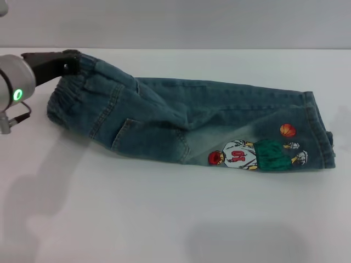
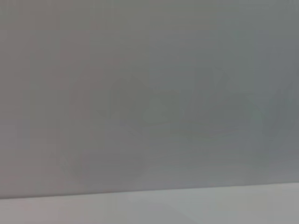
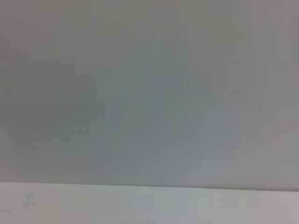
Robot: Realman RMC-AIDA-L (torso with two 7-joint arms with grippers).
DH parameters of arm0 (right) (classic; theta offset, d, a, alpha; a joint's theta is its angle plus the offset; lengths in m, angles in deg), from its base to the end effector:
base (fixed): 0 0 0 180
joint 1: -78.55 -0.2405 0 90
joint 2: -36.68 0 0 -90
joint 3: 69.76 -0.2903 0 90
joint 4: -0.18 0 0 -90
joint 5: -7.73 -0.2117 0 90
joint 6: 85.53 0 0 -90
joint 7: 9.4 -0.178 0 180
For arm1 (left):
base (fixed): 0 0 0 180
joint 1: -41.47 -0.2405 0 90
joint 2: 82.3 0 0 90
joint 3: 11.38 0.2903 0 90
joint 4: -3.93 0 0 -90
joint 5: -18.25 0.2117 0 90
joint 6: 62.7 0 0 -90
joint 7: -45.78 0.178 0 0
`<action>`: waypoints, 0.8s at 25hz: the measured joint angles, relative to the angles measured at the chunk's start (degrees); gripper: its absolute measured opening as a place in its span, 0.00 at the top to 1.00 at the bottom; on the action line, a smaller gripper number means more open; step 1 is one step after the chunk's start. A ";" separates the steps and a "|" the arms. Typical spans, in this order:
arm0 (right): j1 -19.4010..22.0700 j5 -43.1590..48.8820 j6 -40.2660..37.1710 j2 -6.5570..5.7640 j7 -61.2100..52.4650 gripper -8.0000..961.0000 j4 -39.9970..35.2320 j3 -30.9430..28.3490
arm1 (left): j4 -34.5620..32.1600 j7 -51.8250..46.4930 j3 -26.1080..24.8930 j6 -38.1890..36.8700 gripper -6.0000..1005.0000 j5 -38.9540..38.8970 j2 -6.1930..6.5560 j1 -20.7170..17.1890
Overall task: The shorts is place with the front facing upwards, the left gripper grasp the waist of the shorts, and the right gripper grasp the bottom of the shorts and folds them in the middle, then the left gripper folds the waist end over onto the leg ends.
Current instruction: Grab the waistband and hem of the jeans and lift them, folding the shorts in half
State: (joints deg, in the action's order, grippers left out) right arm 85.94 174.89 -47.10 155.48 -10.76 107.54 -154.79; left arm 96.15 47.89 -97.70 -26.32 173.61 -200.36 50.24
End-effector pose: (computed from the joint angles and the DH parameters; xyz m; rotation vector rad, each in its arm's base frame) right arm 0.2706 0.3318 0.0522 -1.6977 0.9436 0.2206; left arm -0.2396 0.3961 0.0062 -1.8712 -0.9869 -0.3307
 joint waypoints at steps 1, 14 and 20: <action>0.20 0.00 -0.11 0.00 0.03 0.99 -0.11 -0.17 | 0.00 0.00 0.00 0.00 0.96 0.00 0.00 0.00; -2.64 -0.89 5.97 0.14 -0.41 0.96 -7.57 -1.66 | -4.12 0.25 0.89 -2.88 0.96 -1.09 0.11 4.26; -3.01 -0.93 5.35 0.18 -0.89 0.88 -7.10 -1.12 | -4.02 0.27 1.27 -2.74 0.96 -1.13 0.12 4.03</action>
State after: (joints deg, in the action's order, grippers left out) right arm 82.93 173.96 -41.75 155.67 -11.66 100.44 -155.91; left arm 92.14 48.15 -96.43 -29.05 172.49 -200.24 54.27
